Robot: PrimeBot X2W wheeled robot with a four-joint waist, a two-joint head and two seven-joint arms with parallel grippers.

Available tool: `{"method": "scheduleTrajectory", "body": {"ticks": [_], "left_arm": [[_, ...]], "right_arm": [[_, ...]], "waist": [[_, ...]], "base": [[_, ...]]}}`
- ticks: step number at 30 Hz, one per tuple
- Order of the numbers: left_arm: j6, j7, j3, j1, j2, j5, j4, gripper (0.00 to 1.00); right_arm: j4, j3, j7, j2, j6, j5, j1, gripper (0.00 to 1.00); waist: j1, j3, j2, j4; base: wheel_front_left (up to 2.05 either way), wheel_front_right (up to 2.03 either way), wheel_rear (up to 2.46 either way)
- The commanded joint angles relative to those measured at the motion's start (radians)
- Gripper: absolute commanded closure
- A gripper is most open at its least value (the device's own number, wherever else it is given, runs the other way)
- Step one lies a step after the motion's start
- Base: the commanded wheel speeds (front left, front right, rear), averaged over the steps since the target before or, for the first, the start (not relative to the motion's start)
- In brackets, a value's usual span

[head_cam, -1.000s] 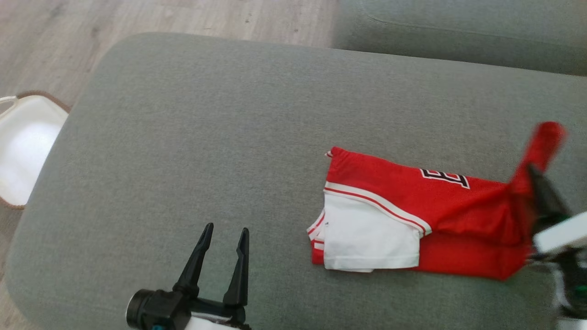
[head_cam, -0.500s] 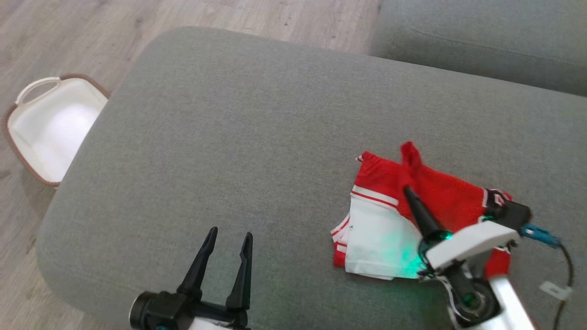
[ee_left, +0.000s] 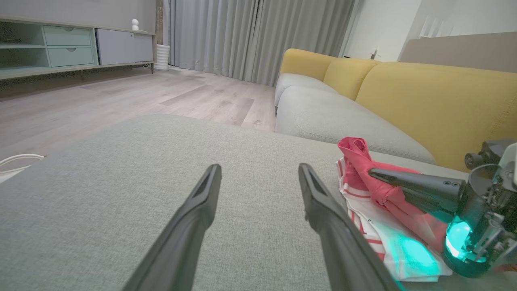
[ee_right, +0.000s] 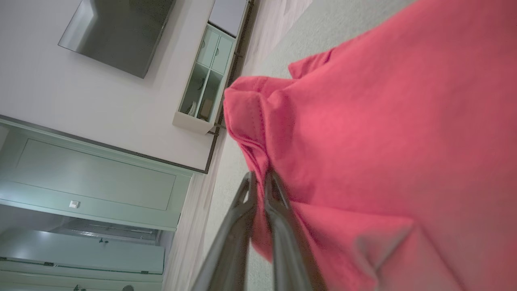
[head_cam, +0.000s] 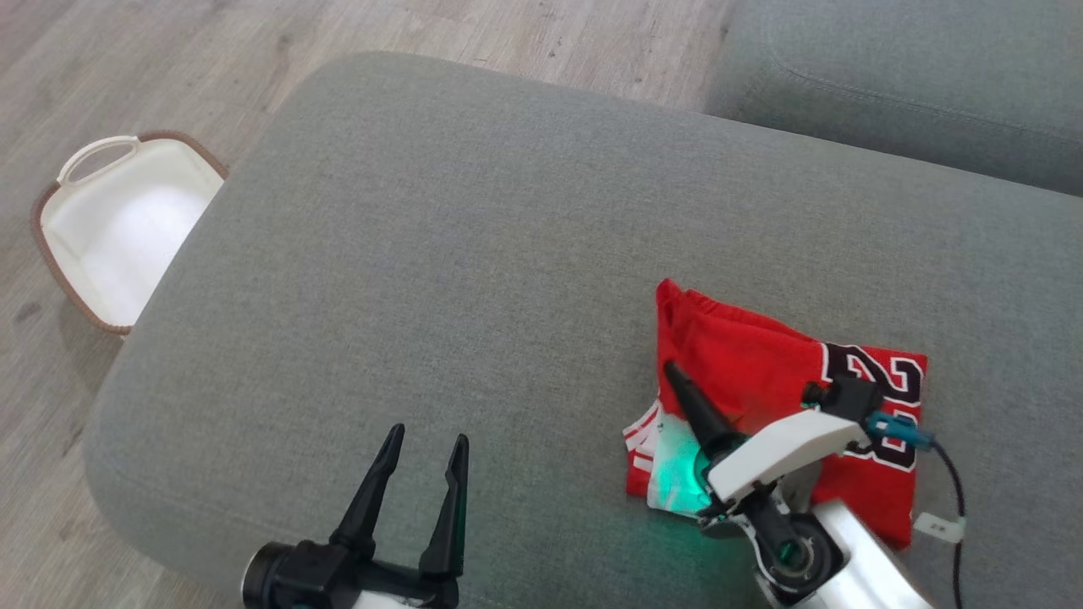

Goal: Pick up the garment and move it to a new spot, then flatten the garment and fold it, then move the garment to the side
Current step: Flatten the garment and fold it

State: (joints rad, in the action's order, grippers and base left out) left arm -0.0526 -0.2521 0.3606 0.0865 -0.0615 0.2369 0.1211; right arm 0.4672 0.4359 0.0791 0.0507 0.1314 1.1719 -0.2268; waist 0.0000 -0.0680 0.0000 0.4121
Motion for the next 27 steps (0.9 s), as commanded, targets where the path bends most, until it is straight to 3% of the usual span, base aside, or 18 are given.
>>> {"method": "scheduleTrajectory", "body": {"ticks": [1,2,7,13,20,27], "left_arm": [[0.002,-0.01,-0.029,-0.015,0.011,0.0,-0.029,0.0],[0.001,-0.01,-0.027,-0.015,0.011,-0.002,-0.029,0.0],[0.003,-0.01,-0.029,-0.011,0.011,-0.01,-0.027,0.0],[0.012,-0.01,-0.058,0.0,0.011,-0.008,-0.029,0.0],[0.047,-0.01,-0.109,0.021,0.011,0.027,-0.037,0.0],[0.073,-0.01,-0.129,0.046,0.011,0.042,-0.026,0.0]], "right_arm": [[-0.028,0.033,-0.009,0.0,-0.001,0.014,-0.047,0.45],[-0.028,0.044,-0.012,0.0,-0.001,0.022,-0.051,0.0],[-0.027,0.061,-0.057,0.0,-0.001,-0.033,-0.069,0.0],[-0.054,-0.076,-0.107,0.001,-0.001,-0.292,-0.051,0.0],[-0.218,-0.244,-0.178,0.061,-0.001,-0.597,0.075,0.0],[-0.261,-0.275,-0.279,0.097,-0.001,-0.808,0.195,0.0]], "waist": [[0.0,0.001,0.0,-0.004],[0.0,0.001,0.0,-0.007],[0.0,0.017,0.0,-0.033],[0.0,0.054,0.0,-0.077],[0.0,0.105,0.0,-0.125],[0.0,0.152,0.0,-0.156]], "base": [[0.0,0.0,0.0],[0.0,0.0,0.0],[0.0,0.0,0.0],[0.0,0.0,0.0],[0.0,0.0,0.0],[0.0,0.0,0.0]]}}
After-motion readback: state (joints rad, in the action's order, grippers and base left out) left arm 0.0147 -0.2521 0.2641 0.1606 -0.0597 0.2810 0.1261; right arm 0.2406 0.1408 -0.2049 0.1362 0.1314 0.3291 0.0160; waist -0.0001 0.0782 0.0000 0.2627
